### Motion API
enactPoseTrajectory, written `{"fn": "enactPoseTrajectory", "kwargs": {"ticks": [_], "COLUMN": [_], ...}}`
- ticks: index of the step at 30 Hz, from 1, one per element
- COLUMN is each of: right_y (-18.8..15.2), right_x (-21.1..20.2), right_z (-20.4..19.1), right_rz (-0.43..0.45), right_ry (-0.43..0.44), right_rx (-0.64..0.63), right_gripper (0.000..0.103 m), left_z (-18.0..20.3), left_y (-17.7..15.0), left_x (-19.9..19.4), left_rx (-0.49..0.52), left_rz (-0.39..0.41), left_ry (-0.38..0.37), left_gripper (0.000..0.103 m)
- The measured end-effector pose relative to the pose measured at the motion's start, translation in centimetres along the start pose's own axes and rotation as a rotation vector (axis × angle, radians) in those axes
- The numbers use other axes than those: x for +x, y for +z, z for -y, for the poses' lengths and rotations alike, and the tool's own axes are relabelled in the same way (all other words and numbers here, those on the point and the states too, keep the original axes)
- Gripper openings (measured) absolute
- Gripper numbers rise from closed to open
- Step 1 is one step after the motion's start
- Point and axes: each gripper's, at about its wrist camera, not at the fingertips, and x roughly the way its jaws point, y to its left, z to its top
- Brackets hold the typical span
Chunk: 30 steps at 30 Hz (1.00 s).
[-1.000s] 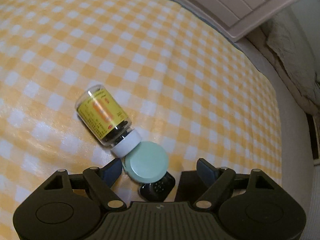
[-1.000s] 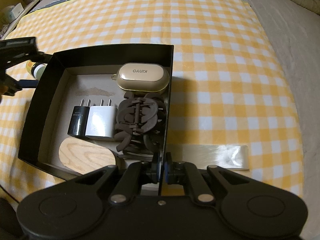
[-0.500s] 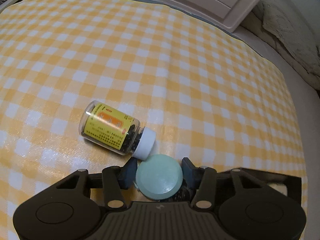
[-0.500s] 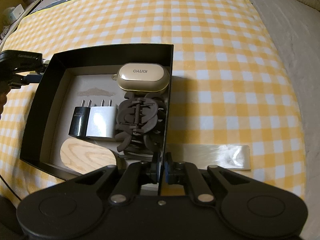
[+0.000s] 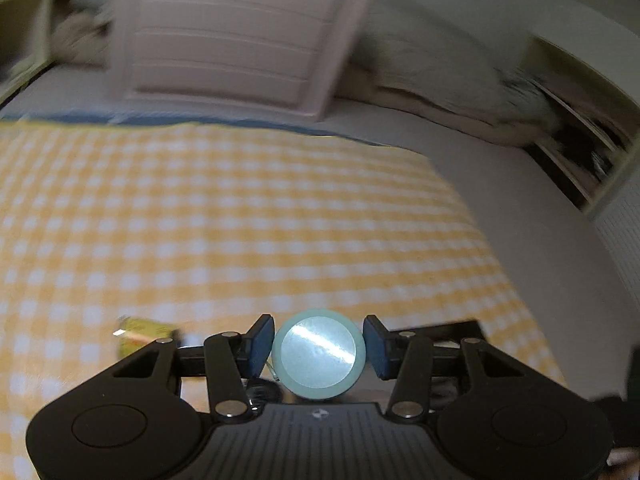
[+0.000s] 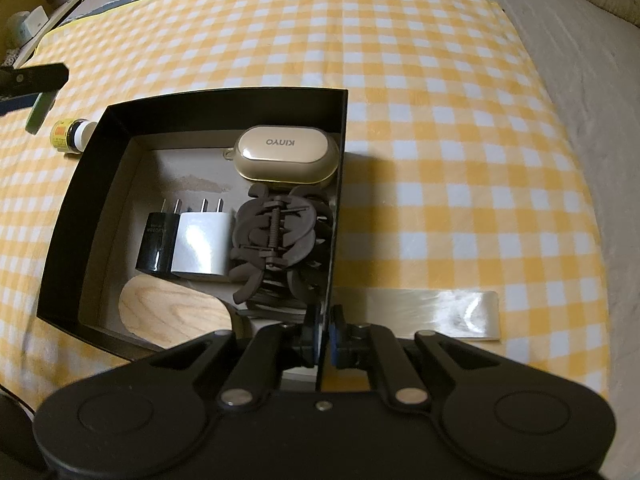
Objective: Organize rigid objects
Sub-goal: 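Carry the green case into the box and release it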
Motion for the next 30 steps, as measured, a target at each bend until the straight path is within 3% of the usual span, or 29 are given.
{"fn": "enactPoseTrajectory", "kwargs": {"ticks": [5,9,14,23,25,26,27,30], "right_y": [0.0,0.0,0.0,0.0,0.0,0.1,0.0,0.1], "right_x": [-0.1,0.0,0.0,0.1,0.1,0.1,0.1,0.1], "right_z": [-0.1,-0.2,-0.1,-0.1,-0.1,-0.1,-0.1,0.0], "right_rz": [0.001,0.001,0.002,-0.001,0.000,0.000,0.000,0.000], "right_ry": [-0.002,-0.003,-0.002,0.004,0.004,0.004,0.003,0.004], "right_rx": [-0.003,-0.005,-0.005,-0.009,-0.009,-0.009,-0.009,-0.009], "right_gripper": [0.006,0.006,0.006,0.006,0.006,0.006,0.006,0.006], "left_z": [5.1,7.4,7.6,7.4,7.3,7.3,7.4,7.9], "left_y": [-1.1,-2.2,-3.2,-3.4,-3.3,-3.3,-3.3,-3.3], "left_x": [2.2,5.6,9.5,11.9,12.0,11.9,11.6,11.1], "left_rx": [0.224,0.322,0.360,0.340,0.316,0.305,0.298,0.320], "left_rz": [-0.054,-0.140,-0.213,-0.242,-0.246,-0.251,-0.243,-0.227], "left_ry": [-0.027,-0.017,0.024,0.049,0.043,0.029,0.021,0.012], "left_gripper": [0.050,0.050,0.050,0.051,0.063,0.076,0.081,0.081]}}
